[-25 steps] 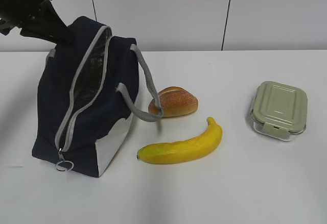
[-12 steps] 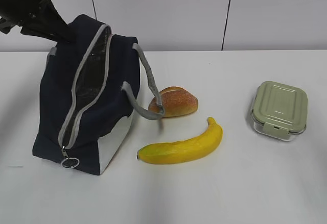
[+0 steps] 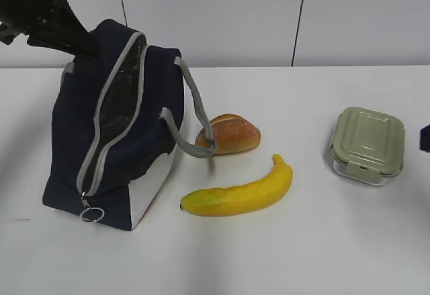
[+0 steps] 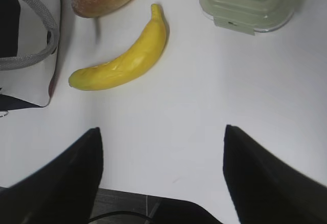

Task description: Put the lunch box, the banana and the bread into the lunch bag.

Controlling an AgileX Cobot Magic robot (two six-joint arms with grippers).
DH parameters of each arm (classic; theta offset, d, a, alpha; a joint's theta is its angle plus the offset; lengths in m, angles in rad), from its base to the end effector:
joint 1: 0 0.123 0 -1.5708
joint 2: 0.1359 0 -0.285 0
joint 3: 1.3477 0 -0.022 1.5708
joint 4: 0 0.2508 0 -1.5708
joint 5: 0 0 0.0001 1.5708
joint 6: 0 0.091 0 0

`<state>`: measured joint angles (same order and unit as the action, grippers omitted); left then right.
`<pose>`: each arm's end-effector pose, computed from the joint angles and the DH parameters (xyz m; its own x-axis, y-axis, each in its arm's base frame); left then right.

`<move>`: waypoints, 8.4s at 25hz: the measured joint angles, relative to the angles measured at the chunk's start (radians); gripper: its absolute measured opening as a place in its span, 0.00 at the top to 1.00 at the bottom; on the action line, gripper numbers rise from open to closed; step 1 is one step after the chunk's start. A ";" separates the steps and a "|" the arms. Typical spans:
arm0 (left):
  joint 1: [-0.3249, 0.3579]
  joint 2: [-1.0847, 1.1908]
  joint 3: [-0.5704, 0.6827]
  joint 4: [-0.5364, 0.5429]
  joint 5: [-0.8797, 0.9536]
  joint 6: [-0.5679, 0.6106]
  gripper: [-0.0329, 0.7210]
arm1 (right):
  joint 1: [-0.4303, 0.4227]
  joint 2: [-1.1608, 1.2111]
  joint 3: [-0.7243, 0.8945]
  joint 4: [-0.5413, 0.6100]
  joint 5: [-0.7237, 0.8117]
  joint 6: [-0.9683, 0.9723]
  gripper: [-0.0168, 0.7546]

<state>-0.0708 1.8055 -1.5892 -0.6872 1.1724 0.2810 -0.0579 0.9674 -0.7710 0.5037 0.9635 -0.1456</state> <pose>0.3766 -0.0801 0.3093 -0.9371 0.0443 -0.3462 0.2426 0.7958 -0.5549 0.1695 0.0263 0.3012 -0.8593 0.1955 -0.4726 -0.0217 0.9093 0.4156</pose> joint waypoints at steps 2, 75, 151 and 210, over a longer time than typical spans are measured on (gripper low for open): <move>0.000 0.000 0.000 0.000 0.000 0.000 0.97 | -0.020 0.061 0.000 0.071 -0.016 -0.070 0.24; -0.034 0.000 0.000 0.014 0.004 0.002 0.97 | -0.415 1.197 -0.377 0.761 0.130 -0.922 0.26; -0.034 0.000 0.000 -0.056 -0.002 -0.030 0.97 | 0.377 0.956 -0.909 0.429 0.240 -0.119 0.44; -0.011 0.000 0.000 -0.142 -0.091 -0.030 0.97 | 0.631 1.166 -0.935 0.445 -0.362 -0.155 0.33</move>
<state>-0.0817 1.8055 -1.5892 -0.8289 1.0817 0.2511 0.5729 2.1330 -1.7059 0.9483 0.6016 -0.3005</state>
